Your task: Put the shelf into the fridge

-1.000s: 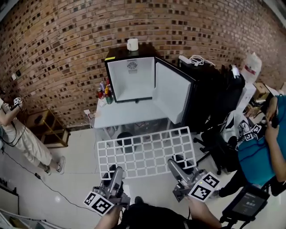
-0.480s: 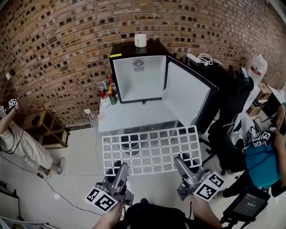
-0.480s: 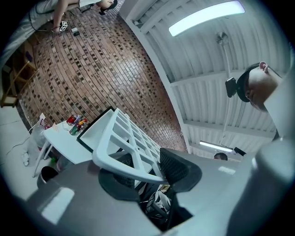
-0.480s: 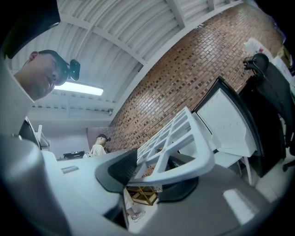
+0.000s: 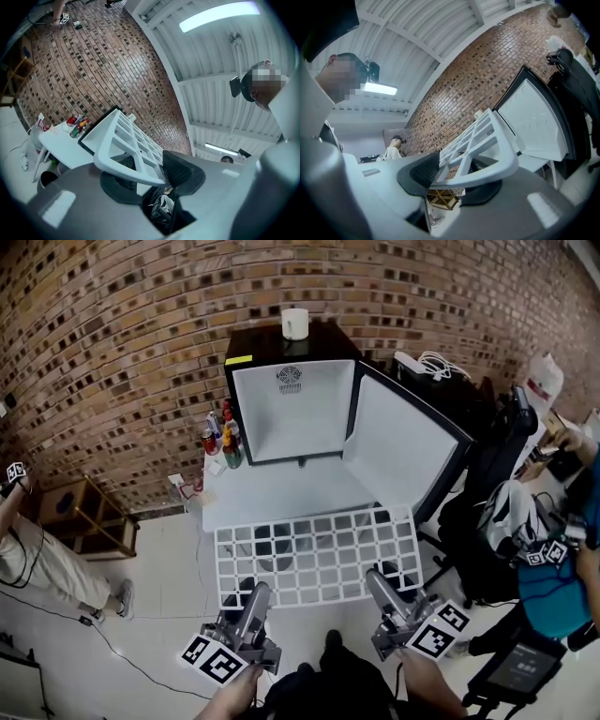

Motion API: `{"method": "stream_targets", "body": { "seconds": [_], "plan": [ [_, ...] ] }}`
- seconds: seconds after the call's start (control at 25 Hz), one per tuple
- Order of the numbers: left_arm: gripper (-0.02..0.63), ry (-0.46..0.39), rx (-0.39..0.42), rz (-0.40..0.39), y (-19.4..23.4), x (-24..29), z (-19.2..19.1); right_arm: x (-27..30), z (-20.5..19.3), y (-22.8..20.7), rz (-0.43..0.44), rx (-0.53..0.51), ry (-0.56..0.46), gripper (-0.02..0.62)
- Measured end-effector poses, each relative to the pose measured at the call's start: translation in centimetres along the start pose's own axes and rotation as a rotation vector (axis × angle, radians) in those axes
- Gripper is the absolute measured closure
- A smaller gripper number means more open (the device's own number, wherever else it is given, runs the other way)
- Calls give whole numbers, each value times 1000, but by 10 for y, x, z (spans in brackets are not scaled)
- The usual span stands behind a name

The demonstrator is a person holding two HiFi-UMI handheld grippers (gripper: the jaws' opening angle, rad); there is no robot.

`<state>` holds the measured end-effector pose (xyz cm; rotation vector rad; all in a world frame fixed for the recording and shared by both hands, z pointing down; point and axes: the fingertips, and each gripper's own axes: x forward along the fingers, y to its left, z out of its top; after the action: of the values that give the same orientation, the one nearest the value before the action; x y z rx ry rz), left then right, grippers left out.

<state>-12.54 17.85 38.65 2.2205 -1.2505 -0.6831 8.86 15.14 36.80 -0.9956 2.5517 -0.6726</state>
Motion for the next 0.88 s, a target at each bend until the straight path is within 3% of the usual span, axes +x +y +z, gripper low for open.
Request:
{"method": "stream_targets", "body": {
  "seconds": [0.24,0.48,0.88],
  "plan": [
    [472,-20,1,22,22,42,8,39,16,-34,30,-4,7,451],
    [468,-27,56,53,37,79,19,74,29,-67,69,26,16,451],
    [466,-43,52,83,64,134,21,115,49,-115,81,28,41,453]
  ]
}}
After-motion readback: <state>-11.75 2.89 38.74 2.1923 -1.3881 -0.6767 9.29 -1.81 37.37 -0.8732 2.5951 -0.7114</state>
